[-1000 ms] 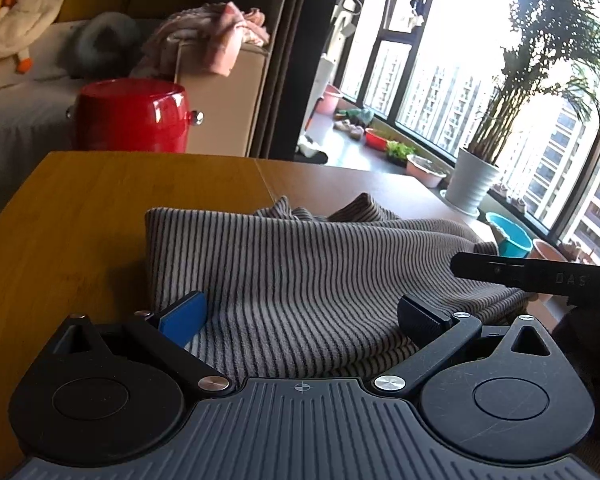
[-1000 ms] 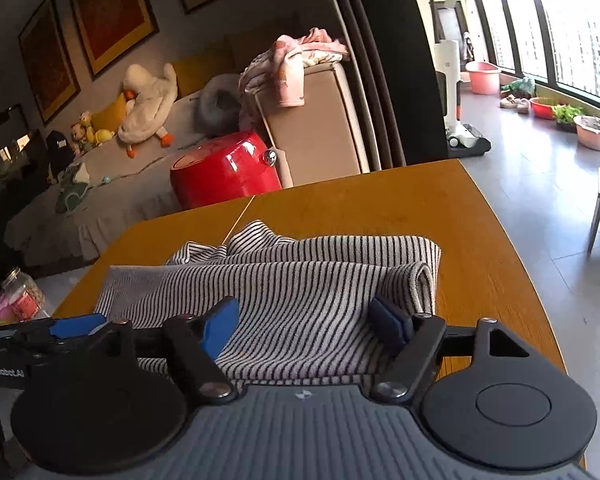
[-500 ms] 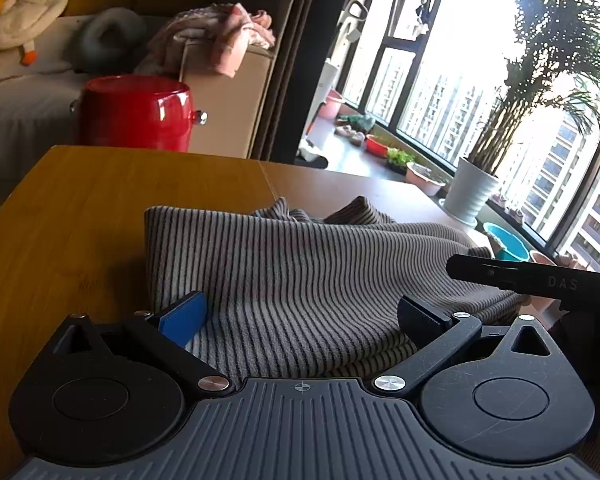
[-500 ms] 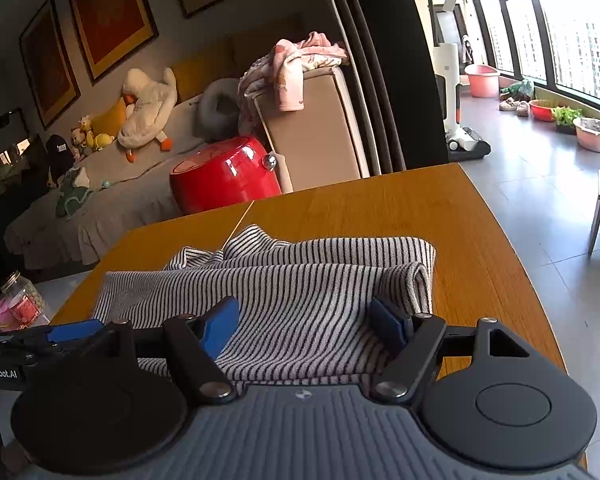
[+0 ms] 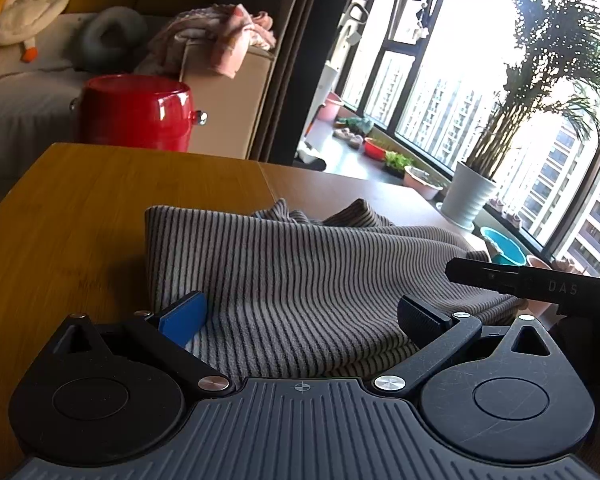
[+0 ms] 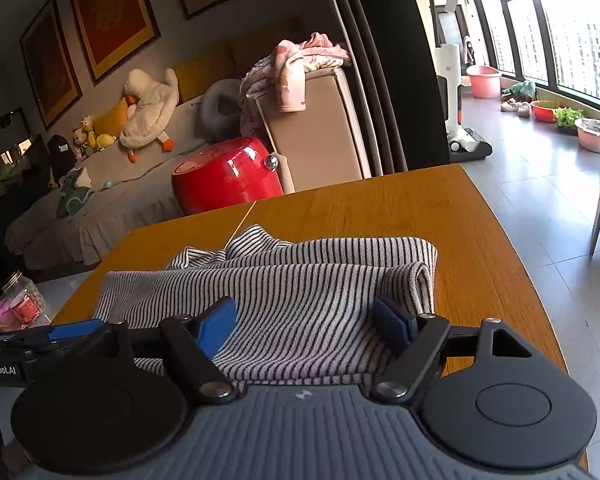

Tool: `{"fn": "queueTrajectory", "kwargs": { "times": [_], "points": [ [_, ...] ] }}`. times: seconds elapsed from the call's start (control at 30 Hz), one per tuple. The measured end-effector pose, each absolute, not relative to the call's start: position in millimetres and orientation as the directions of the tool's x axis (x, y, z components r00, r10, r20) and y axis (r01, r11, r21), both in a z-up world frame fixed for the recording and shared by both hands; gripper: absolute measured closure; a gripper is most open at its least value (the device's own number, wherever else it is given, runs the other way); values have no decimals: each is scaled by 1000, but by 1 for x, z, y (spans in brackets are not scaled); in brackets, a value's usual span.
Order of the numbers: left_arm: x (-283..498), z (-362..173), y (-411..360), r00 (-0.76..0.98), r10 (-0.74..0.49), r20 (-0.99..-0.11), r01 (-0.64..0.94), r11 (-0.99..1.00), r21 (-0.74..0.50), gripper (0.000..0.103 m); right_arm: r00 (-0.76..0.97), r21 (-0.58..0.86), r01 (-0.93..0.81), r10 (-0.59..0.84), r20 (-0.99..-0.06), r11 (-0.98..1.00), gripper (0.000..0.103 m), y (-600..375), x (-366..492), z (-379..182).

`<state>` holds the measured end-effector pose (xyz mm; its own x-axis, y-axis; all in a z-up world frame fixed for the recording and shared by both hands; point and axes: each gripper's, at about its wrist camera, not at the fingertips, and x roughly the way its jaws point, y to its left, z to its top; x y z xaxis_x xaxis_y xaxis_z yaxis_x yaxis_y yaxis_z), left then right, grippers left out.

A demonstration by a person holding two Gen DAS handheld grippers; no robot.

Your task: Fold clothes

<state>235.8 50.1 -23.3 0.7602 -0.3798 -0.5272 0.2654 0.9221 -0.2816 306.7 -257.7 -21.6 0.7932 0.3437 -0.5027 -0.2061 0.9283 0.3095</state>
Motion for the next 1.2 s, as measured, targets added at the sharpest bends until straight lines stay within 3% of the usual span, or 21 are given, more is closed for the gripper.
{"fn": "queueTrajectory", "kwargs": {
  "times": [0.9, 1.03, 1.2],
  "points": [
    [236, -23, 51, 759, -384, -526, 266, 920, -288, 0, 788, 293, -203, 334, -518, 934, 23, -261, 298, -16],
    [237, -22, 52, 758, -387, -525, 265, 919, -293, 0, 761, 227, -108, 227, -608, 968, 24, -277, 293, -17],
    [237, -22, 52, 758, -386, -526, 265, 919, -291, 0, 798, 248, -72, 205, -566, 966, 24, -295, 284, -1]
  ]
}}
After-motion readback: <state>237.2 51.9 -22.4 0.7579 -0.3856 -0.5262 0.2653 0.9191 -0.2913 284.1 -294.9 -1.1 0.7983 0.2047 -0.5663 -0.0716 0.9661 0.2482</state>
